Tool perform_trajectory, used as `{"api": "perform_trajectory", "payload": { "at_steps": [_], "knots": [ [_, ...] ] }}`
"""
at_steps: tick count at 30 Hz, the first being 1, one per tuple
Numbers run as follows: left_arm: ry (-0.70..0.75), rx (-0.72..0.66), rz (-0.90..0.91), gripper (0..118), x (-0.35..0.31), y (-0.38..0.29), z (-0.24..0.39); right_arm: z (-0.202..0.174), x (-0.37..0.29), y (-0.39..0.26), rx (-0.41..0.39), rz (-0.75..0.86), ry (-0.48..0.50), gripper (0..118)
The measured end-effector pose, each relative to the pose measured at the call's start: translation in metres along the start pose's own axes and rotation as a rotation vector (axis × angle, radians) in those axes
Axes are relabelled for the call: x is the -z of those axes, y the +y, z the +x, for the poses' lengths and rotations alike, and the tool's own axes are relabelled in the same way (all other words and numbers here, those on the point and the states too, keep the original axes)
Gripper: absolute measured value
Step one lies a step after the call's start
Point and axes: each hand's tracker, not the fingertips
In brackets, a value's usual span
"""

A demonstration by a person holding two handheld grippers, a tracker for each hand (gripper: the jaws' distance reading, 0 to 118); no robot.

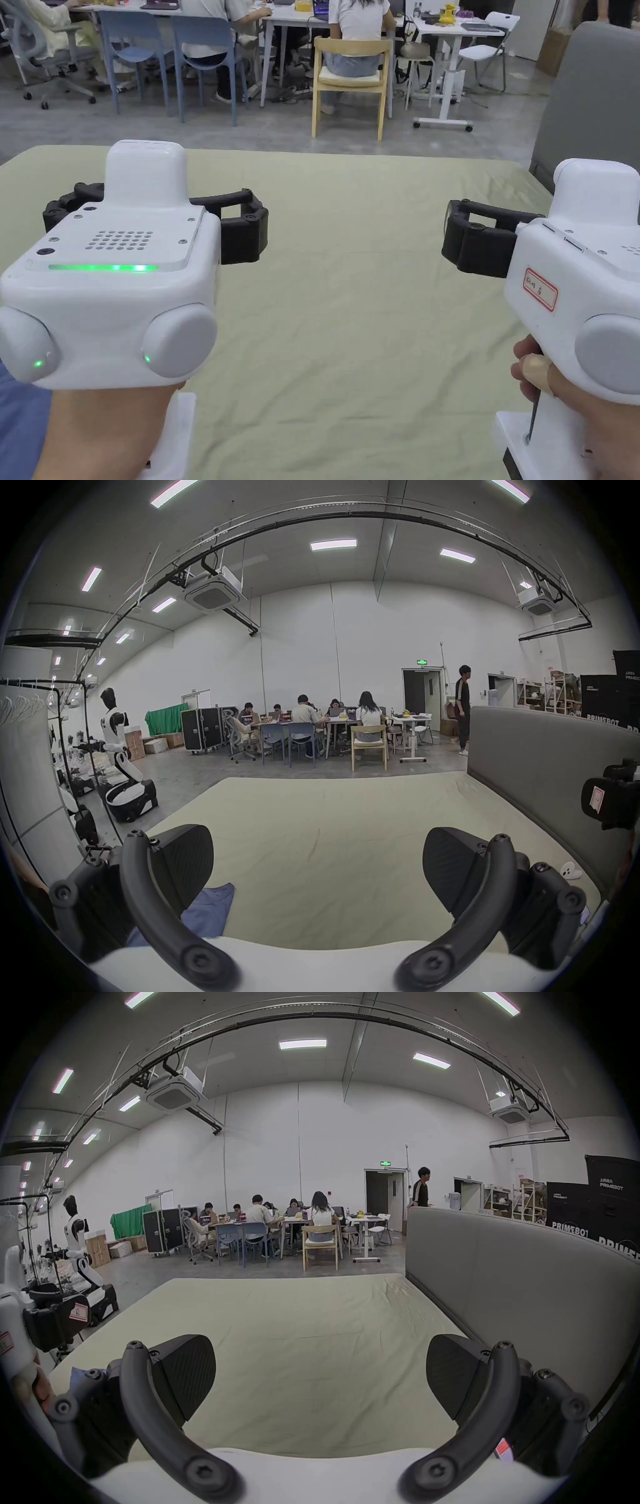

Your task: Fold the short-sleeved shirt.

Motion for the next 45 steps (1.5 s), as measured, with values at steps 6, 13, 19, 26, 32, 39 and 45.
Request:
{"api": "perform_trajectory", "payload": {
  "at_steps": [6,13,19,26,32,39,45],
  "knots": [
    [0.004,0.007,0.005,118,0.0005,0.0011,0.0000,0.0006,0.0001,0.0014,0.003,0.003,-0.002,118],
    [0.003,0.005,0.002,118,0.0014,0.0006,-0.0005,-0.0007,0.0000,0.0015,-0.001,0.006,0.000,118],
    [0.004,0.010,0.004,118,0.0015,0.0014,-0.0009,-0.0010,0.0010,0.0014,0.004,0.003,0.001,118],
    [0.001,0.004,0.008,118,0.0005,0.0031,-0.0015,-0.0013,-0.0003,0.0017,0.003,0.009,-0.004,118],
    [0.000,-0.004,0.007,118,-0.0005,0.0036,-0.0037,-0.0003,-0.0016,0.0029,0.010,0.024,-0.030,118],
    [0.009,0.007,0.012,118,-0.0013,0.0045,-0.0027,0.0014,-0.0022,0.0047,0.032,0.035,-0.042,118],
    [0.007,0.006,0.035,118,-0.0019,0.0037,-0.0021,-0.0003,-0.0030,0.0051,0.010,0.033,-0.029,118]
  ]
}}
